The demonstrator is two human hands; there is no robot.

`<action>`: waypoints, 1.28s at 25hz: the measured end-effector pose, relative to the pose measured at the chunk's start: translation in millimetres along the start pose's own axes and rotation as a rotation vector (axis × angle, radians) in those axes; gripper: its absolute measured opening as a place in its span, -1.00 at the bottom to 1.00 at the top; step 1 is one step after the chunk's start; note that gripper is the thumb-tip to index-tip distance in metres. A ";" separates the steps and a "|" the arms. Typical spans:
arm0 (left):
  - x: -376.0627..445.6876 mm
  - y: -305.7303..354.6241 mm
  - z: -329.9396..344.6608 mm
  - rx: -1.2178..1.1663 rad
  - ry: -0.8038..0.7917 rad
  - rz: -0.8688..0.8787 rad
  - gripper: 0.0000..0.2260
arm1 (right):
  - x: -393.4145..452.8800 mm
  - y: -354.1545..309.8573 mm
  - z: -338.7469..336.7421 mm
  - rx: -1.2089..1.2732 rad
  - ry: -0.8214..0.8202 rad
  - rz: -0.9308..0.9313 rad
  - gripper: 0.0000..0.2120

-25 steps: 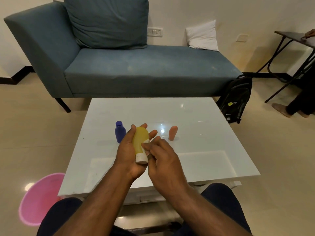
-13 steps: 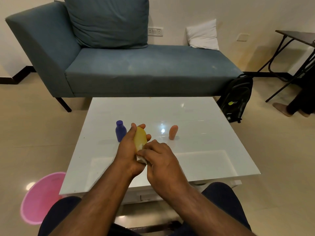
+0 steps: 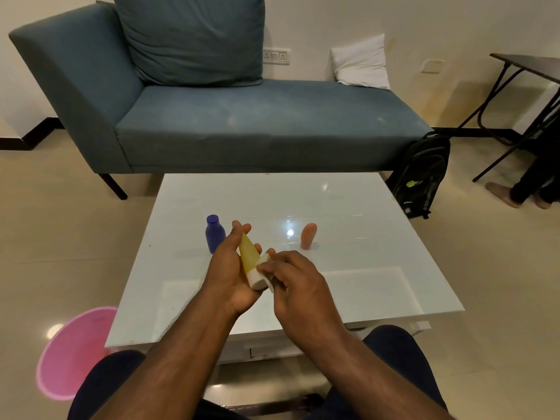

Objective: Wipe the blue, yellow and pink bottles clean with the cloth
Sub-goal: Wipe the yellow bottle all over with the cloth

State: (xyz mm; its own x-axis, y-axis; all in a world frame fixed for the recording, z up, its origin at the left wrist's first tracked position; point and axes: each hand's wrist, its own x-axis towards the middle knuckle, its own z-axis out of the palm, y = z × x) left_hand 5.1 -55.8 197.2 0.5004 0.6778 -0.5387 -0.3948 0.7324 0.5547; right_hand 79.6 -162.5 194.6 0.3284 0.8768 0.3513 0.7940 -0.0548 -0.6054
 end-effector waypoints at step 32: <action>1.7 3.7 5.6 -0.195 -0.174 -0.054 -0.63 | 17.9 -7.6 -2.1 0.537 0.133 0.302 -0.77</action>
State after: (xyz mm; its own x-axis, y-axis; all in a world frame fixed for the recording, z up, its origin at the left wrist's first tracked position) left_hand 8.8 -52.4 201.9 0.6430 0.6285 -0.4375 -0.4966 0.7771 0.3866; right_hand 80.5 -147.4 207.0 0.5863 0.7914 0.1732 0.3000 -0.0135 -0.9538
